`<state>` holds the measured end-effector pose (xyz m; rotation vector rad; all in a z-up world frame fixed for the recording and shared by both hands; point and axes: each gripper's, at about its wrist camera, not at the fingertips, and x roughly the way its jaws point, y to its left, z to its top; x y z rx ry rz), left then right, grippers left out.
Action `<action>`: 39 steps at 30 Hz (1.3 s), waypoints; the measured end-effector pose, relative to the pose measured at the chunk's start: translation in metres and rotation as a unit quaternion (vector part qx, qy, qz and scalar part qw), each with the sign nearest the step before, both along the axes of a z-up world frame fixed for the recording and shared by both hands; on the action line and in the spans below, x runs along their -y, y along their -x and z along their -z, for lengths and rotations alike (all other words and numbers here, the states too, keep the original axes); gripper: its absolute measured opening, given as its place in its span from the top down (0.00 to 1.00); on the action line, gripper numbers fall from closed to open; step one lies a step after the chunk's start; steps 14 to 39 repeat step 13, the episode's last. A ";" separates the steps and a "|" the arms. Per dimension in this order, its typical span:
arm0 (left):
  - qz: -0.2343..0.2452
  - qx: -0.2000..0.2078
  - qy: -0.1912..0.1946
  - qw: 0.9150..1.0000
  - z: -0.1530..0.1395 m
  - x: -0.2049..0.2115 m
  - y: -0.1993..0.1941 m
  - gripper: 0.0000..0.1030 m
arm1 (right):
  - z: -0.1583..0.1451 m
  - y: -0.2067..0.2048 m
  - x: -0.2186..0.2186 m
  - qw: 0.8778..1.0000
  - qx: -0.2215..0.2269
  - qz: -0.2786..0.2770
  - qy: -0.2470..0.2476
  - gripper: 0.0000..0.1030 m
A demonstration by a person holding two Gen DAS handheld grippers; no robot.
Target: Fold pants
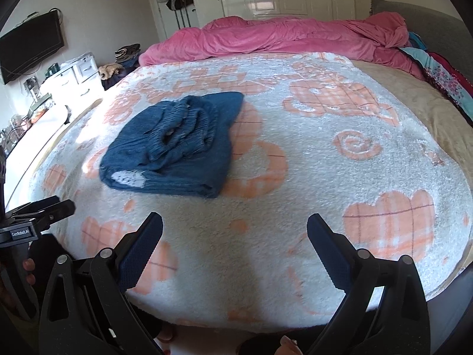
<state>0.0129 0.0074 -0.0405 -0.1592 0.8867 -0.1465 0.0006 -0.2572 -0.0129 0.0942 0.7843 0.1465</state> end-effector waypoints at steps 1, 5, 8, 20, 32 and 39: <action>-0.008 0.001 0.006 1.000 0.000 -0.007 -0.002 0.09 | 0.001 -0.005 0.007 1.000 -0.002 0.008 0.001 0.05; -0.060 0.001 0.012 0.998 -0.004 -0.051 -0.028 0.09 | -0.001 -0.030 0.049 0.998 -0.003 0.058 0.010 0.05; -0.135 0.010 -0.039 0.990 -0.007 -0.099 -0.067 0.09 | -0.002 -0.057 0.097 0.994 -0.010 0.107 0.018 0.05; -0.200 -0.038 -0.055 0.978 0.010 -0.184 -0.159 0.09 | 0.005 -0.124 0.202 0.975 -0.035 0.211 0.057 0.04; -0.200 -0.038 -0.055 0.978 0.010 -0.184 -0.159 0.09 | 0.005 -0.124 0.202 0.975 -0.035 0.211 0.057 0.04; -0.200 -0.038 -0.055 0.978 0.010 -0.184 -0.159 0.09 | 0.005 -0.124 0.202 0.975 -0.035 0.211 0.057 0.04</action>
